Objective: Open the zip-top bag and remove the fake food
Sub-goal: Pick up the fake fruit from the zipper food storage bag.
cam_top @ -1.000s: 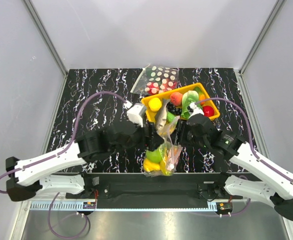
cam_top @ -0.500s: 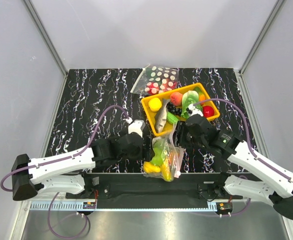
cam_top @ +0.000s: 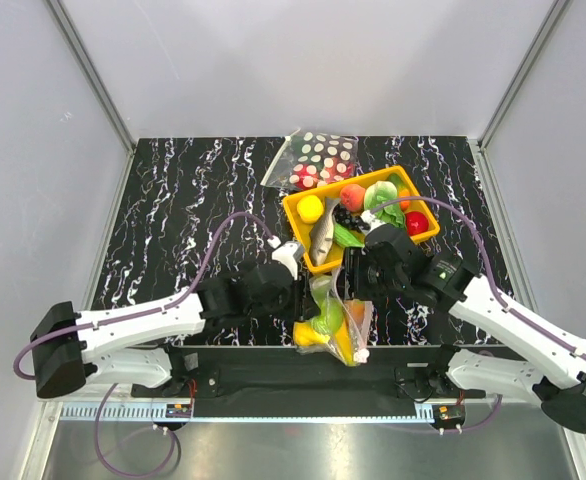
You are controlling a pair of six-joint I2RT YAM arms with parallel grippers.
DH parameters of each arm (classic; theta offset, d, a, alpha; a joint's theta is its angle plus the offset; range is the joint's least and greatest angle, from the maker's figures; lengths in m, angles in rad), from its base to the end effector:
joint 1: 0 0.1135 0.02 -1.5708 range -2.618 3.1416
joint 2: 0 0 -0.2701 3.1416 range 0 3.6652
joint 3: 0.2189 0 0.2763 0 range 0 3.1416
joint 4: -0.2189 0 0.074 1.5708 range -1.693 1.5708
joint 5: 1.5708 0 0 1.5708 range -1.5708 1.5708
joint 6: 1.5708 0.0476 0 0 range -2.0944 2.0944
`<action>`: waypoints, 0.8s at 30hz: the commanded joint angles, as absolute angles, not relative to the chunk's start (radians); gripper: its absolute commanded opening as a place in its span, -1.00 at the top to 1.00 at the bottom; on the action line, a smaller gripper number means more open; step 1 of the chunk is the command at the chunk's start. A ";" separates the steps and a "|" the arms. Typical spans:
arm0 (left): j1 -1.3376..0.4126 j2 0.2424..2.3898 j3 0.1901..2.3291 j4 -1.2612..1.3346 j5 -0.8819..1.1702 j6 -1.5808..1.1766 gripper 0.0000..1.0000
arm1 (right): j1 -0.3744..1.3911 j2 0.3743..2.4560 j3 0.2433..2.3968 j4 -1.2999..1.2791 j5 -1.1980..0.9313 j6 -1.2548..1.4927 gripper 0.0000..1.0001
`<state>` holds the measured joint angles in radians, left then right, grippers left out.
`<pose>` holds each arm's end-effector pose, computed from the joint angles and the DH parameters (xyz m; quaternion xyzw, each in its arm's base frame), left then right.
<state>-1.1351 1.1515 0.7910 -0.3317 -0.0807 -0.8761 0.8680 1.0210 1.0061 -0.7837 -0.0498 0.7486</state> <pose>0.1204 -0.2496 0.2437 0.0998 0.8990 -0.3393 0.2584 0.1496 0.1803 0.3127 -0.0646 0.9239 0.2882 0.2434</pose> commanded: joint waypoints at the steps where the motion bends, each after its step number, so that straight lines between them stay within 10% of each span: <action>1: -1.121 1.193 0.773 -0.268 -0.032 -0.861 0.23 | 0.874 1.038 1.110 -0.837 -0.112 0.693 -0.07; 9: -1.115 1.255 0.790 -0.258 -0.012 -0.858 0.81 | 0.874 1.080 1.097 -0.882 -0.173 0.663 -0.08; 24: -1.071 1.266 0.787 -0.226 0.043 -0.859 0.98 | 0.874 0.890 1.058 -1.023 0.046 0.716 -0.06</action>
<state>-1.0843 1.2591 0.7910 -0.2531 0.0250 -0.8719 0.8680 0.9138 1.0592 -0.9718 -0.0208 0.7048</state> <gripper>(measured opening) 0.019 0.534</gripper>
